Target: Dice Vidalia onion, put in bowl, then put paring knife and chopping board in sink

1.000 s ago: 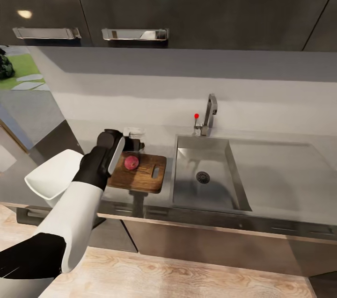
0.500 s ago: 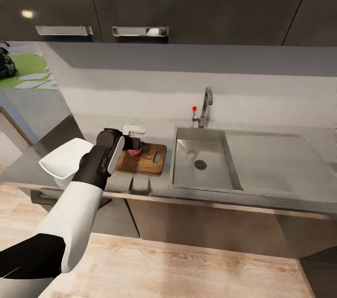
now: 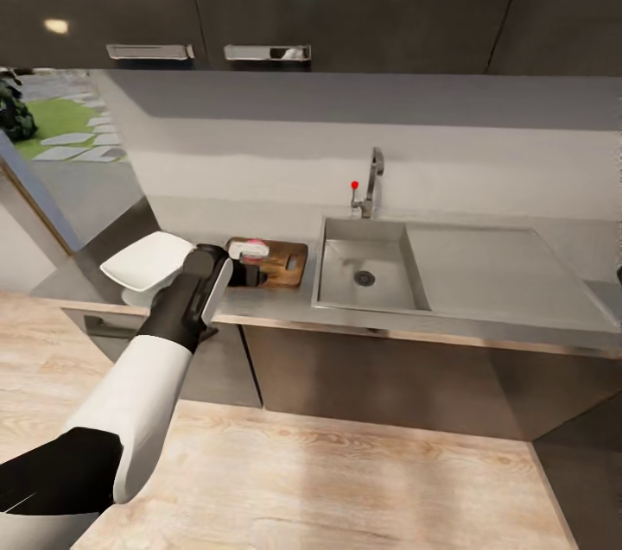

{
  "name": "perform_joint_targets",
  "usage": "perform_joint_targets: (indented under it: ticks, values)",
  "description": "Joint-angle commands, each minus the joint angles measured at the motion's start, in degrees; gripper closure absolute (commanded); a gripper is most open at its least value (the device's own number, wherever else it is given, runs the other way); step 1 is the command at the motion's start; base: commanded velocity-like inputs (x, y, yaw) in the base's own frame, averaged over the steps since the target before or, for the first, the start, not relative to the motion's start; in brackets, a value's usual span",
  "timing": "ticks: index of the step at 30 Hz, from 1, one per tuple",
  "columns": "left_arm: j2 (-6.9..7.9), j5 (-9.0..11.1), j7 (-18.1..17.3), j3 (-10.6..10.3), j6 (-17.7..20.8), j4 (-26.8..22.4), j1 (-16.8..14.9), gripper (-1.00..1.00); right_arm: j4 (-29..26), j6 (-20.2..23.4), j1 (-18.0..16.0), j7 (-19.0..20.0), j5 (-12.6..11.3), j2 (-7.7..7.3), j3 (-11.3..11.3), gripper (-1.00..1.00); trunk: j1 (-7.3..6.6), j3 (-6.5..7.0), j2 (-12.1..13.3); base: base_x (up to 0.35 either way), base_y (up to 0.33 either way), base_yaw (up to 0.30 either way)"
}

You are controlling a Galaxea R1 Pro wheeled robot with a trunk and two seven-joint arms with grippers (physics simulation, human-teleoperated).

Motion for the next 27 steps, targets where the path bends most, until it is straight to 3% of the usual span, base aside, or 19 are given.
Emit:
perform_joint_targets:
  ticks: [1,12,21,24,27]
  values:
    - [0.0,0.2,0.3,-0.1,0.2,0.1,0.0,-1.0,0.0,-0.2,0.0,0.1,0.4,-0.01,-0.5,-1.0,0.0,-0.11,-0.1,-0.334,0.0,0.0]
    - [0.0,0.2,0.3,-0.1,0.0,2.7,0.0,-1.0,0.0,-0.2,0.0,0.1,0.4,-0.01,-0.5,-1.0,0.0,-0.11,-0.1,-0.334,0.0,0.0]
    - [-0.1,0.1,0.0,-0.1,-0.7,11.5,0.0,-1.0,0.0,-0.2,0.0,0.1,0.4,-0.01,-0.5,-1.0,0.0,-0.11,-0.1,-0.217,0.0,0.0]
    - [-0.18,0.2,-0.1,-0.1,-4.1,17.9,0.0,-1.0,0.0,-0.2,0.0,0.1,0.4,-0.01,-0.5,-1.0,0.0,-0.11,-0.1,-0.022,0.0,0.0]
    - [-0.12,0.3,-0.1,-0.1,-11.8,26.2,0.0,-1.0,0.0,-0.2,0.0,0.1,0.4,-0.01,-0.5,-1.0,0.0,-0.11,-0.1,-0.007,0.0,0.0]
